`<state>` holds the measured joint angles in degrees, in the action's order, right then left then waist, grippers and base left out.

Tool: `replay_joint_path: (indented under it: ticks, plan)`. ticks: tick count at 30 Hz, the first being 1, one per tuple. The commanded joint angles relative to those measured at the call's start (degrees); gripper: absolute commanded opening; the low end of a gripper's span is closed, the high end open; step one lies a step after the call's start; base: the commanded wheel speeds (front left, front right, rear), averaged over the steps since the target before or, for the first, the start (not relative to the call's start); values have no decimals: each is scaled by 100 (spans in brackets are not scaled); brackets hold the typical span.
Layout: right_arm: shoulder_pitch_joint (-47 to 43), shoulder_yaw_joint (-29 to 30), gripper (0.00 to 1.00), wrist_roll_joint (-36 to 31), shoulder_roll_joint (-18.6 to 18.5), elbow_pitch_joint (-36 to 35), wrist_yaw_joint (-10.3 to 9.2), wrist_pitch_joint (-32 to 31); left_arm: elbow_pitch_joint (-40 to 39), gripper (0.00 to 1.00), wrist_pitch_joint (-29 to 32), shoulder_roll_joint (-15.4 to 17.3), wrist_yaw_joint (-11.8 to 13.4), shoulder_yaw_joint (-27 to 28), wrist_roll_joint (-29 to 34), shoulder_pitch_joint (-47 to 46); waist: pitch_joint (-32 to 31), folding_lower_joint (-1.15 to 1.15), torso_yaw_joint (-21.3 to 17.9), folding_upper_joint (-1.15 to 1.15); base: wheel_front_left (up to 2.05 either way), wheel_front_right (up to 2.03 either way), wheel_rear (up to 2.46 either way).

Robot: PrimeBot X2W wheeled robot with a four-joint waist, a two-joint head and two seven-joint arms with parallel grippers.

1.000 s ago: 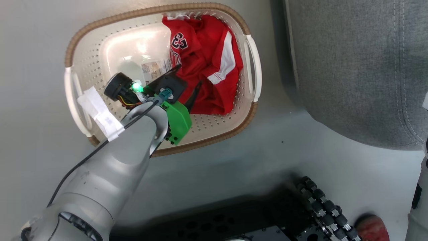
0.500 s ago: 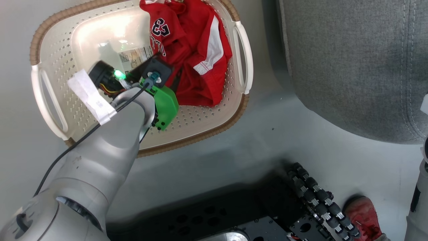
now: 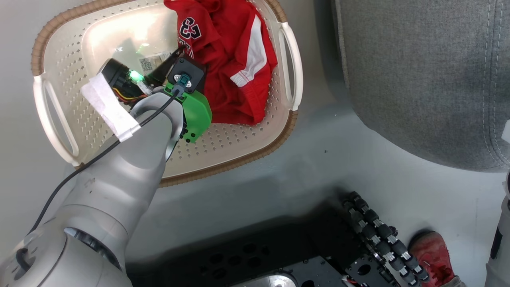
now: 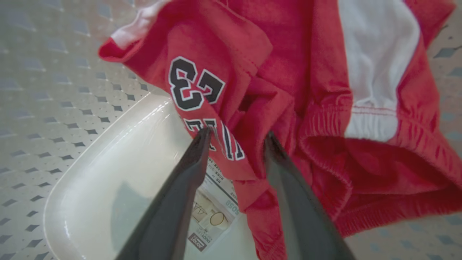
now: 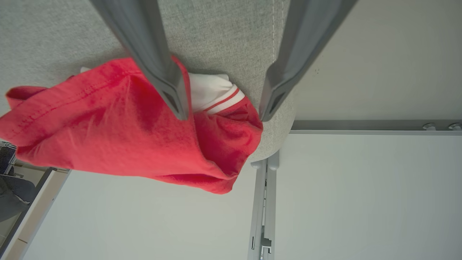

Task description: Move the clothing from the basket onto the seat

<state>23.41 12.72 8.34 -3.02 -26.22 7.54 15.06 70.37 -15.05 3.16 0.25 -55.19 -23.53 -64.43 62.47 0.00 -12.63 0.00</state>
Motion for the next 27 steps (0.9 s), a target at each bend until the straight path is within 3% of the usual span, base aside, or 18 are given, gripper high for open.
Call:
replay_joint_path:
  ticks: [1,13,27]
  plan:
    - [-62,22,100,-38,-9,-44,-10,18,-54,0,-16,75,-11,59,11,-108,-1,0,14,0,0,0,0]
    - [150,4,100,-63,-50,84,-9,18,-1154,0,-10,235,-162,512,76,301,-340,0,270,0,0,0,0]
    - [-21,-718,100,-338,-266,641,-10,18,-3039,0,-9,370,-343,1997,367,2197,-2211,0,753,0,0,0,0]
